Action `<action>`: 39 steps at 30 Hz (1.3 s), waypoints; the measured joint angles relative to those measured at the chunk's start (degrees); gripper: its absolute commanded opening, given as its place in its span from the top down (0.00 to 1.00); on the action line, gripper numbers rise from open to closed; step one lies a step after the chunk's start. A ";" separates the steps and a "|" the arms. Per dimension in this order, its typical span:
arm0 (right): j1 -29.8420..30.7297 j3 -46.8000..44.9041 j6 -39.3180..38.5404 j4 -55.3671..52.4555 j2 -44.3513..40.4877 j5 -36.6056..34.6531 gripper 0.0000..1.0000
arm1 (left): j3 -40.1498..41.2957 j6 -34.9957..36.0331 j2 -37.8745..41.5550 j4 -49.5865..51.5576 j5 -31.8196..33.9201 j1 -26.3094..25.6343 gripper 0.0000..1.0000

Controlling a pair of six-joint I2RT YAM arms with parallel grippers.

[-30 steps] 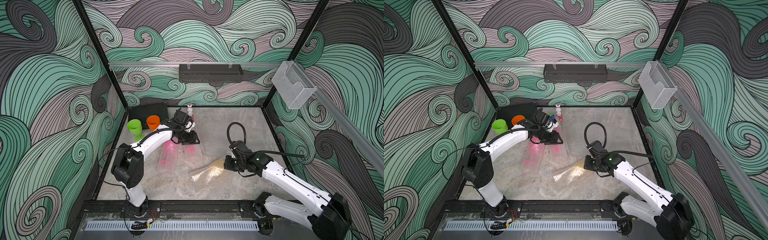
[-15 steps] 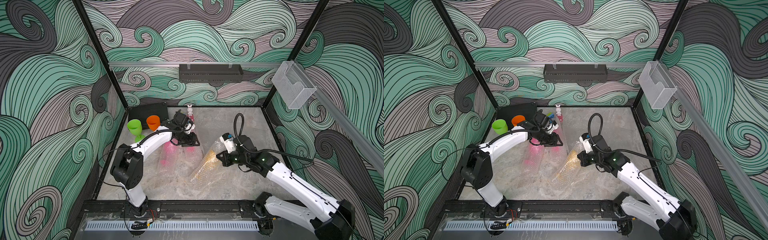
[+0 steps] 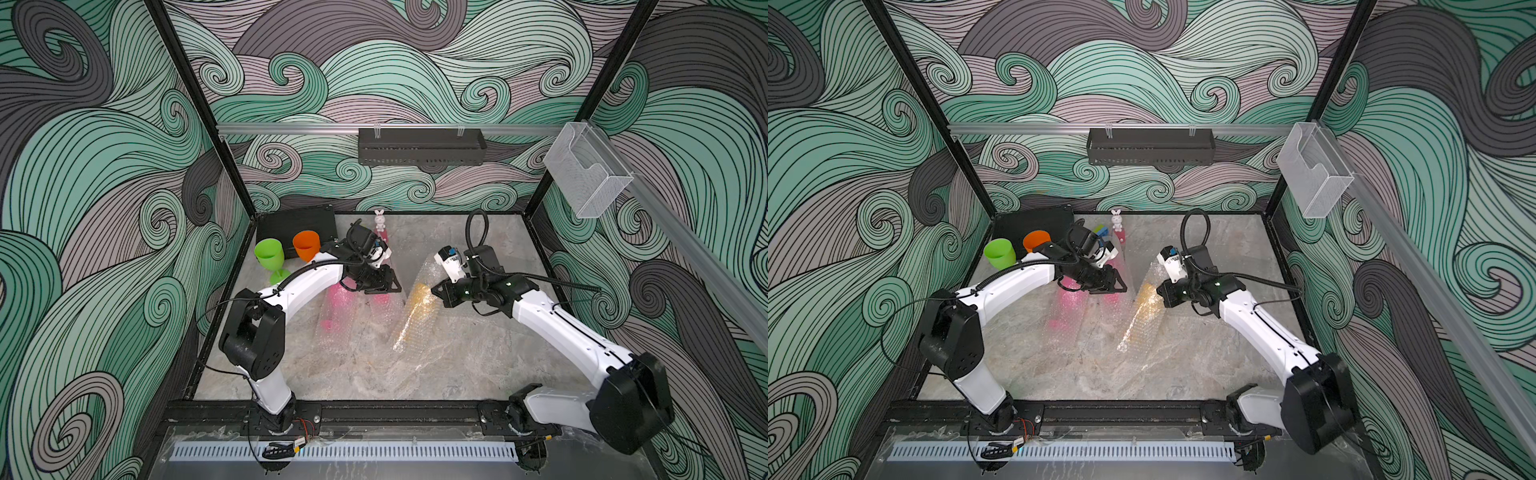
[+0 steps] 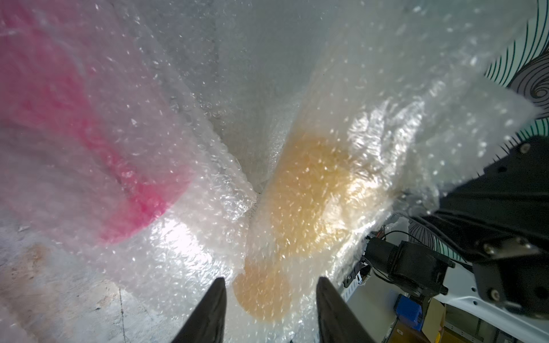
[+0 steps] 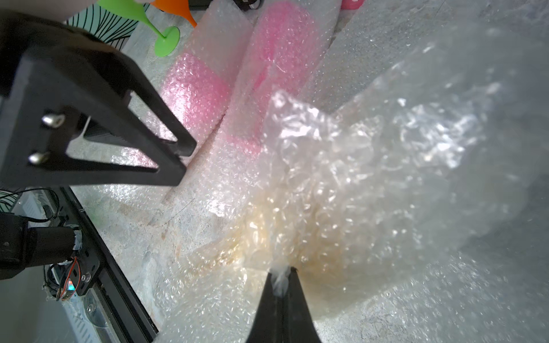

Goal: Unpack wine glasses from bubble wrap
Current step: Place the bubble wrap at the center of the board.

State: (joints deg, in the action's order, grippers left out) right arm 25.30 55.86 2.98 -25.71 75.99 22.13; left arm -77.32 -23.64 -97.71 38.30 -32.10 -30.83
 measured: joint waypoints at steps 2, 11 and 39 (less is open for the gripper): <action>-0.57 0.94 -0.04 0.11 2.47 1.18 0.94 | 1.49 -0.31 0.00 -0.44 -0.57 0.00 0.52; -0.83 3.28 0.81 -1.73 5.60 0.76 0.39 | 5.88 -2.10 -0.17 -1.73 -2.62 0.00 0.53; 16.06 -7.26 26.97 -6.10 -0.20 -17.86 0.59 | 7.58 -4.79 -1.20 -6.19 -4.59 -3.04 0.53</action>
State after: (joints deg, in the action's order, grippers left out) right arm 41.36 48.60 29.95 -31.81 75.79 4.27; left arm -69.73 -28.42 -98.91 32.12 -36.69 -33.87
